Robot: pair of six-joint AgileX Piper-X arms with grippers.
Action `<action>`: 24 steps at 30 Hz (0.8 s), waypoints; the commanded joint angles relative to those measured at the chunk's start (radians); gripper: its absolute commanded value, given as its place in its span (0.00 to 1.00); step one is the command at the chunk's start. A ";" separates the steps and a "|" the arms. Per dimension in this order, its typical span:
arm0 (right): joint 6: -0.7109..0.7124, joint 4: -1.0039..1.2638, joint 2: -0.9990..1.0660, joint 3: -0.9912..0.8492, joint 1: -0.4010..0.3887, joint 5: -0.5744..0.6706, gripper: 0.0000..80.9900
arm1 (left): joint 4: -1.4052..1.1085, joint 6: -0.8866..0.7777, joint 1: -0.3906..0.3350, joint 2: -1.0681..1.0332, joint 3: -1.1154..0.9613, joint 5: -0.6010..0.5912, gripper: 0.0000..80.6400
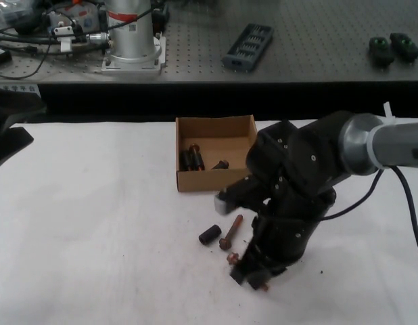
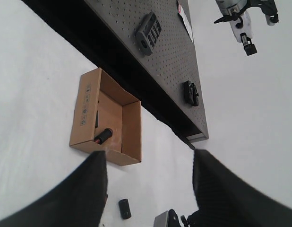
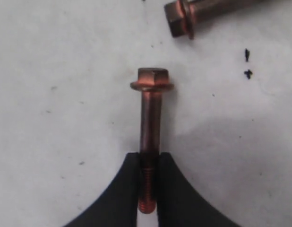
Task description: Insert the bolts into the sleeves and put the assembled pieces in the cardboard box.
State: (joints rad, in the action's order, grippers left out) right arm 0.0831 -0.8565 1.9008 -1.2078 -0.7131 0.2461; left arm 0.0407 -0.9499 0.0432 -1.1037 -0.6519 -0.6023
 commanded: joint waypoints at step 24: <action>-0.577 0.142 -0.025 -0.041 -0.209 0.206 0.42 | -0.021 -0.015 -0.002 0.012 -0.009 -0.017 0.50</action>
State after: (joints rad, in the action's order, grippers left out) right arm -0.5002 -0.7231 1.9008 -1.2388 -0.9228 0.4525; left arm 0.0407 -0.9634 0.0432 -1.1037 -0.6519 -0.6023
